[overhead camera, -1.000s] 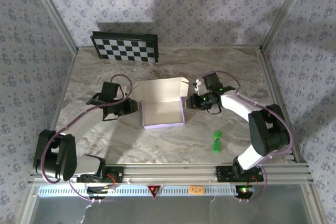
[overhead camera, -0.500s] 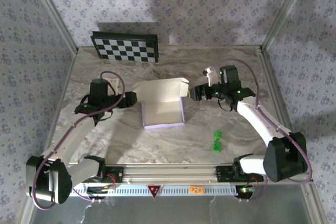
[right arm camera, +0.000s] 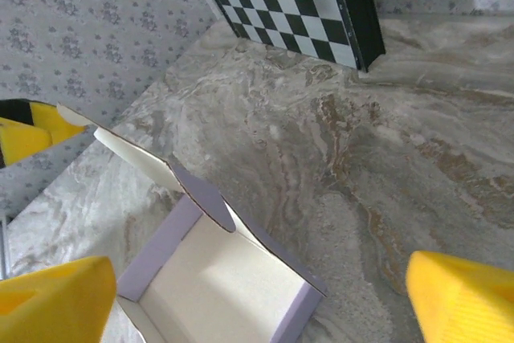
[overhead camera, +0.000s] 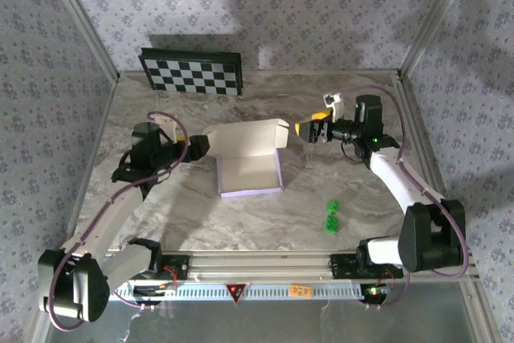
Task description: Fold the paper box
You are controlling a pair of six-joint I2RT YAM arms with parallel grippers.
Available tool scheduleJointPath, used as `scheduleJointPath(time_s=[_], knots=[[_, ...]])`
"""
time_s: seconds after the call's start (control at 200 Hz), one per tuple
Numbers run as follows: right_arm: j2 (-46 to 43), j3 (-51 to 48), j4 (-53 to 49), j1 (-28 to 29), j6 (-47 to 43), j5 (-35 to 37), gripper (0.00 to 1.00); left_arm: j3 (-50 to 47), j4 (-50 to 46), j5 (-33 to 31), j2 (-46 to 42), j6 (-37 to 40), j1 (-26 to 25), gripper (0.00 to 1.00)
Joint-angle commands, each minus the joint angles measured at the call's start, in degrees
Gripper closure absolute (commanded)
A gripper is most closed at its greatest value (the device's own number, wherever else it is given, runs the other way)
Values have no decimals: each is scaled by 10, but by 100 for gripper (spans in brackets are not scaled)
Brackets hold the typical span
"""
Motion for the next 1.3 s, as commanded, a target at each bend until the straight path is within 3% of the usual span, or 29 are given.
scheduleJointPath(time_s=[0.0,0.135,0.355,0.465,0.56,0.72,0.97,1.139,1.294], knots=[[39,36,-36,0,-56,-14,11,7,23,9,18,26,2,10],[78,60,-72,13,-111,31,23,9,38,-8,39,-2,2,8],[118,99,-144,48,-250,9,27,12,40,-20,52,-14,2,3],[122,100,-154,61,-328,-5,27,15,25,-1,64,23,1,9],[134,107,-150,63,-353,-10,27,12,39,21,76,60,2,12],[165,136,-161,67,-381,-10,30,26,54,7,113,94,1,16],[199,159,-192,77,-400,-14,43,81,37,58,163,107,-4,35],[205,186,-200,87,-396,-4,52,102,-1,50,170,125,-17,51],[203,187,-201,92,-391,9,59,106,-20,41,168,140,-26,58]])
